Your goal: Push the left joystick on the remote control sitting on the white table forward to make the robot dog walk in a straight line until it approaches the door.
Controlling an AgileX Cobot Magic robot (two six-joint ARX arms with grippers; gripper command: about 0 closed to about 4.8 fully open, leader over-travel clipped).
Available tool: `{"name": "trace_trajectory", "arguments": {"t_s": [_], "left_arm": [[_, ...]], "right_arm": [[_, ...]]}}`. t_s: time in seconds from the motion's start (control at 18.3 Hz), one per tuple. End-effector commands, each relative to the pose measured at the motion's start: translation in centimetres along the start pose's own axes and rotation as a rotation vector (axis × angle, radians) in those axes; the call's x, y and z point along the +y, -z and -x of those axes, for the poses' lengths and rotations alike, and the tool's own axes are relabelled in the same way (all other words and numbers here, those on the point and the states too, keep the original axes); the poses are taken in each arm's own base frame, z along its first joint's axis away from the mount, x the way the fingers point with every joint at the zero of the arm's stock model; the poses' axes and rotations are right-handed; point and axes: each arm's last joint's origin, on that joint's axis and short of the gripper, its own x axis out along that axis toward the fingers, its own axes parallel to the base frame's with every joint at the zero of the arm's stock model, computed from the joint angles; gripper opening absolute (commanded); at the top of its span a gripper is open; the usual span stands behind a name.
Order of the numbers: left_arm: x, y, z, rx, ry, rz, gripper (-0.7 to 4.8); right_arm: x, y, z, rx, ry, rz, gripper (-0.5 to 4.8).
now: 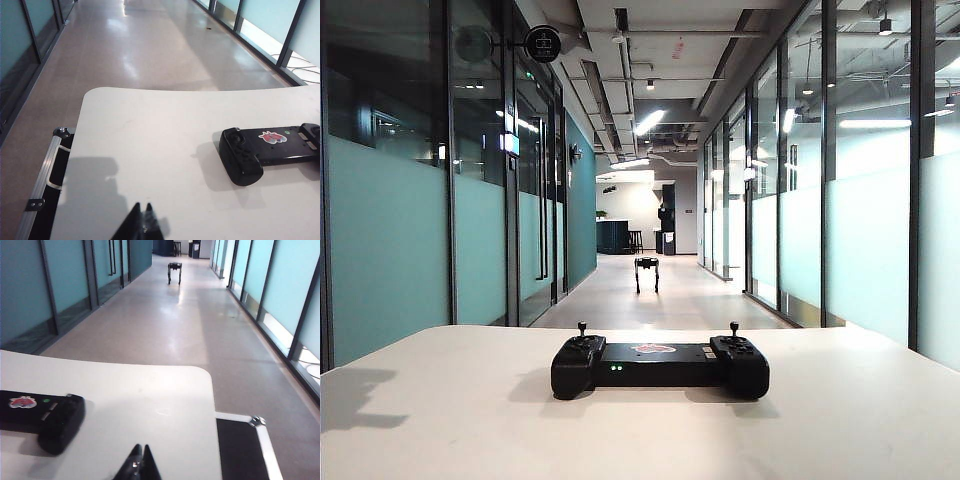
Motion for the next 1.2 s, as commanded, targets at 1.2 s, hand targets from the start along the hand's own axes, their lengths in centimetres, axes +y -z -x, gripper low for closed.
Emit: {"name": "trace_trajectory", "arguments": {"t_s": [1.2], "left_arm": [[-0.02,-0.15,0.02,-0.009,0.005,0.002,-0.05]], "right_arm": [[-0.63,0.44,0.0,0.022,0.114,-0.016,-0.01]]}}
